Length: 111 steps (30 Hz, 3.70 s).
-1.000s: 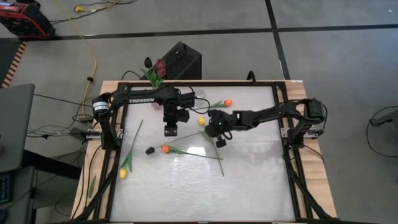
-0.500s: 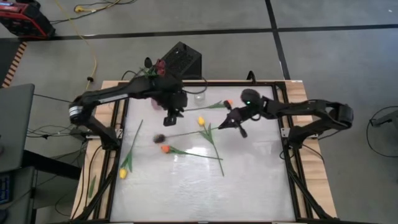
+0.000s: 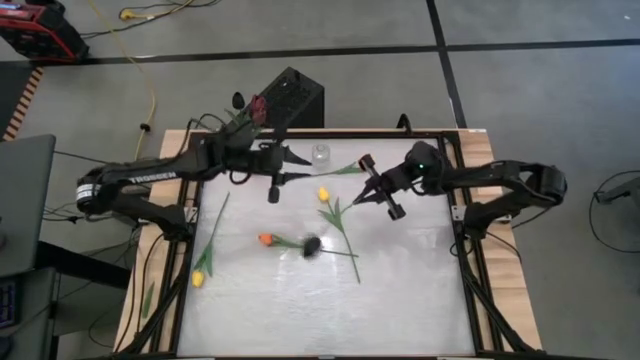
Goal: Sort flowers into vase by color
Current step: Put the black flower into the purple vase
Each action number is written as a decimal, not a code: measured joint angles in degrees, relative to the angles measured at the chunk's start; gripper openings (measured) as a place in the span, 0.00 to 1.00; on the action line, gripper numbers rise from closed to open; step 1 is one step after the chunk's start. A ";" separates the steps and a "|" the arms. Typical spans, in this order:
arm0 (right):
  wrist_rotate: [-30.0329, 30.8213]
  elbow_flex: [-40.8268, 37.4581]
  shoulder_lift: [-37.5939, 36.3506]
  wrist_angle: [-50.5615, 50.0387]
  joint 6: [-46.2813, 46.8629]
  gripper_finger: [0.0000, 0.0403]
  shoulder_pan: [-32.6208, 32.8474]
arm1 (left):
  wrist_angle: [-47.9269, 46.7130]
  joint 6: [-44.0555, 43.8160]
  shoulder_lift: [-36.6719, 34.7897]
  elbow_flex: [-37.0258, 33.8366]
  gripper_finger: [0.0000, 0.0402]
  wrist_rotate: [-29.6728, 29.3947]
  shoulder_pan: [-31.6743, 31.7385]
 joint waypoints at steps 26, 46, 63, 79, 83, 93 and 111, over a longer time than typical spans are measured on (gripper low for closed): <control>12.08 8.70 20.32 15.01 14.41 0.05 -2.18 | 42.63 -1.39 1.43 -14.29 0.28 1.54 -2.83; 12.05 8.74 19.99 15.11 16.36 0.06 -4.66 | 42.30 -1.90 -4.42 -14.29 0.28 2.70 -2.81; 11.75 8.74 19.99 14.24 13.26 0.17 -4.63 | 38.54 -5.23 -5.04 -14.24 0.00 -2.84 -2.81; 10.98 8.74 19.97 9.89 12.25 0.60 -6.34 | -1.84 -7.05 -8.95 3.29 0.00 -18.61 -1.68; 11.20 8.74 19.97 7.68 12.26 0.63 -6.95 | -13.78 -9.77 -9.49 9.18 0.00 -21.07 -0.52; 11.41 8.74 19.97 7.24 12.27 0.63 -7.02 | -33.71 -20.12 -9.43 14.80 0.00 -25.12 5.10; 11.75 8.74 19.97 5.58 12.12 0.63 -7.02 | -42.11 -20.65 -11.70 14.80 0.00 -26.81 20.15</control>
